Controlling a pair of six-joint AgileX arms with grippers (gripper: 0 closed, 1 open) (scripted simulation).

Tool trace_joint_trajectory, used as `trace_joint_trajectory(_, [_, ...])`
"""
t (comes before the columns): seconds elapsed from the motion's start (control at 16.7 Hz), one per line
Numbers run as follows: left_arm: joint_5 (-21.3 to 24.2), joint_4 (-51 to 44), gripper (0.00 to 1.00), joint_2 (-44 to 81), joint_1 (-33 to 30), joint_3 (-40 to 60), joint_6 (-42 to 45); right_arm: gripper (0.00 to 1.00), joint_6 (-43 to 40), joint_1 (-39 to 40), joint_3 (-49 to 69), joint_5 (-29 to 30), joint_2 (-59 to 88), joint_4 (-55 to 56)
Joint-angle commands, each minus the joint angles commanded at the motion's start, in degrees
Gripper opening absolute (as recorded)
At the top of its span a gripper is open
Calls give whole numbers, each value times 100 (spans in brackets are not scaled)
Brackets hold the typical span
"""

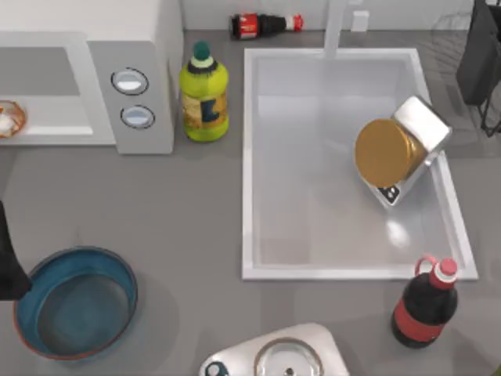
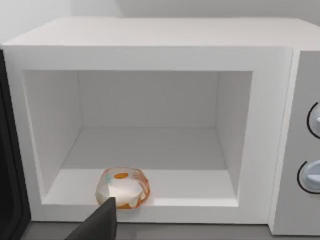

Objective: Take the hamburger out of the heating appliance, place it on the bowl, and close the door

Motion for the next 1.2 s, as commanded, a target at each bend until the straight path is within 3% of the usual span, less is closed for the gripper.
trace_joint_trajectory(0.24, [44,222,100,349,39,161,17,100,0,0,0,0,0,0])
trace_joint_trajectory(0.48, [193,973,100,1654,169,706,76,100,0,0,0,0,0,0])
trace_joint_trajectory(1.2, [919,4630,100,9183,806,3361,361,100,0,0,0,0,0,0])
